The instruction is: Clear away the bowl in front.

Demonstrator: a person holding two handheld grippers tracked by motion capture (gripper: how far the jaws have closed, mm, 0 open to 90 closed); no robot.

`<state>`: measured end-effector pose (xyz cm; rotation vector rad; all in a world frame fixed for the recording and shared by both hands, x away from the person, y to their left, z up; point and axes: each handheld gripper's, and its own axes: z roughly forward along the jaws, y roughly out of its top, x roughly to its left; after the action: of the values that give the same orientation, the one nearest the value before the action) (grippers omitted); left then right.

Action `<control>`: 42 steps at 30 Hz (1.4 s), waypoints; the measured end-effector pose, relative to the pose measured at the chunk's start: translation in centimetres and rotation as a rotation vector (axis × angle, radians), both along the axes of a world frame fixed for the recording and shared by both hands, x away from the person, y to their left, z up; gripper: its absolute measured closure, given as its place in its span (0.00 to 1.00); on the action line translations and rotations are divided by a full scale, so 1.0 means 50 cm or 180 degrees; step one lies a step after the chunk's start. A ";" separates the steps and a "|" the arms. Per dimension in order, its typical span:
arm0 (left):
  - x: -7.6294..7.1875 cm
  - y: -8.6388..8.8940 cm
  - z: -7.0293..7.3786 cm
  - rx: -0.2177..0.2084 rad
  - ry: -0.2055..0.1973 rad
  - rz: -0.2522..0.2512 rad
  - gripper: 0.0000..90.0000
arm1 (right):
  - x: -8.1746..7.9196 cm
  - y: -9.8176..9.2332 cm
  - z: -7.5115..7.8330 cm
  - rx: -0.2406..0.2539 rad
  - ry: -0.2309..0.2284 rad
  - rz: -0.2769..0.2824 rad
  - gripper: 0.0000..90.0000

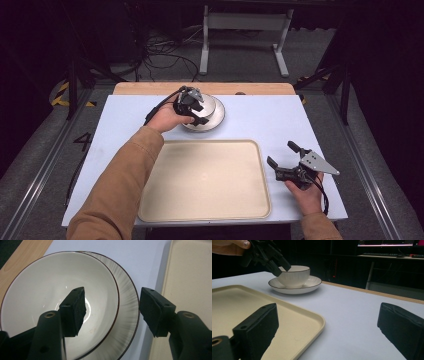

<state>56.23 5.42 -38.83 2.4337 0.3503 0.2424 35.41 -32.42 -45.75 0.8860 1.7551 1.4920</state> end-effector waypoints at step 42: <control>0.004 -0.020 -0.026 0.0567 -0.0013 -0.0224 0.92 | 0.000 -0.002 0.000 0.0022 0.0011 0.0012 0.05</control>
<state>56.41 4.42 -40.12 2.6148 0.2499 0.2574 35.43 -32.51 -45.74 0.8898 1.7560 1.5008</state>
